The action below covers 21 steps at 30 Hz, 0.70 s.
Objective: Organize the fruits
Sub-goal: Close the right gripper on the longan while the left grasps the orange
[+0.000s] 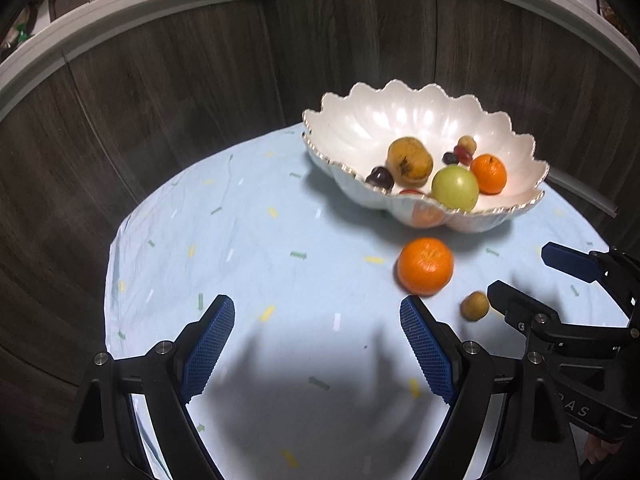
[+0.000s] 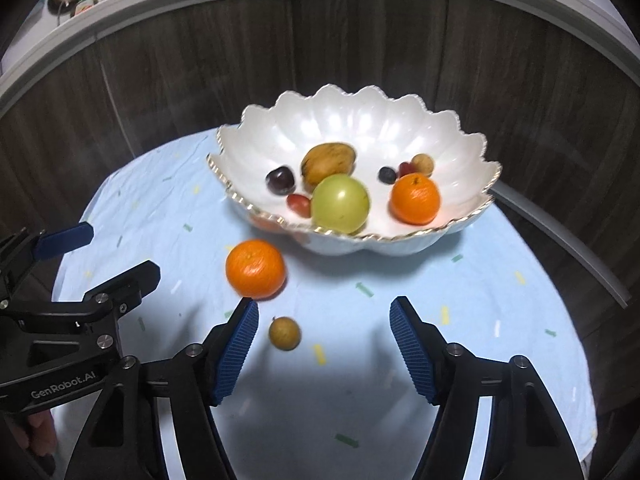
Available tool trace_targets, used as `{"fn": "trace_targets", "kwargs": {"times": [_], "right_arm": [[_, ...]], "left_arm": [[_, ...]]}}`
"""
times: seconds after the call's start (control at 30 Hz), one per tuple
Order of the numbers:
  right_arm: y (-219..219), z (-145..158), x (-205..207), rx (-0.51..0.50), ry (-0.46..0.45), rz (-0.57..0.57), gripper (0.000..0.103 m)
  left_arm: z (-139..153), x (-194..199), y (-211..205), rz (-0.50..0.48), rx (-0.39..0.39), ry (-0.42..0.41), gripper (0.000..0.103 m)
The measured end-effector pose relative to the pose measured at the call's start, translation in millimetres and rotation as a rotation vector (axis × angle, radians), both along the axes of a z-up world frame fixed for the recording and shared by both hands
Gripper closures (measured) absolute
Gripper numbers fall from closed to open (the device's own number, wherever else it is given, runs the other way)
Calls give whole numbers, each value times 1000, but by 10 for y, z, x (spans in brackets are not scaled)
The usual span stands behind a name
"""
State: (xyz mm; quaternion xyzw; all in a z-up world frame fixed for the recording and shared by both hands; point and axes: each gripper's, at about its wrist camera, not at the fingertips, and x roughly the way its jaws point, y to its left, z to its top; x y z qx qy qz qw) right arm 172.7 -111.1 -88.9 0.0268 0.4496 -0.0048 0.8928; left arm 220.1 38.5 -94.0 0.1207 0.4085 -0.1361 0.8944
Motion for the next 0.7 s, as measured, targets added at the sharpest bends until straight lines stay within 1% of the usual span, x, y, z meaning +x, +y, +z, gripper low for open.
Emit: {"fn": "trace_targets", "kwargs": {"times": [0.13, 0.37, 0.4, 0.53, 0.6, 0.7], "right_arm": [[90, -77, 0, 3, 6, 25, 46], [168, -214, 53, 23, 28, 42, 54], [175, -237, 60, 24, 31, 47, 56], [182, -330, 84, 35, 56, 58, 74], [177, -370, 90, 38, 64, 65, 80], [150, -379, 97, 54, 54, 73, 80]], "left_arm": [[-108, -30, 57, 18, -1, 19, 18], [-243, -46, 111, 42, -11, 46, 18], [-252, -42, 112, 43, -12, 49, 18], [-273, -29, 101, 44, -14, 52, 18], [-283, -18, 84, 41, -15, 52, 18], [-298, -3, 47, 32, -18, 53, 18]]}}
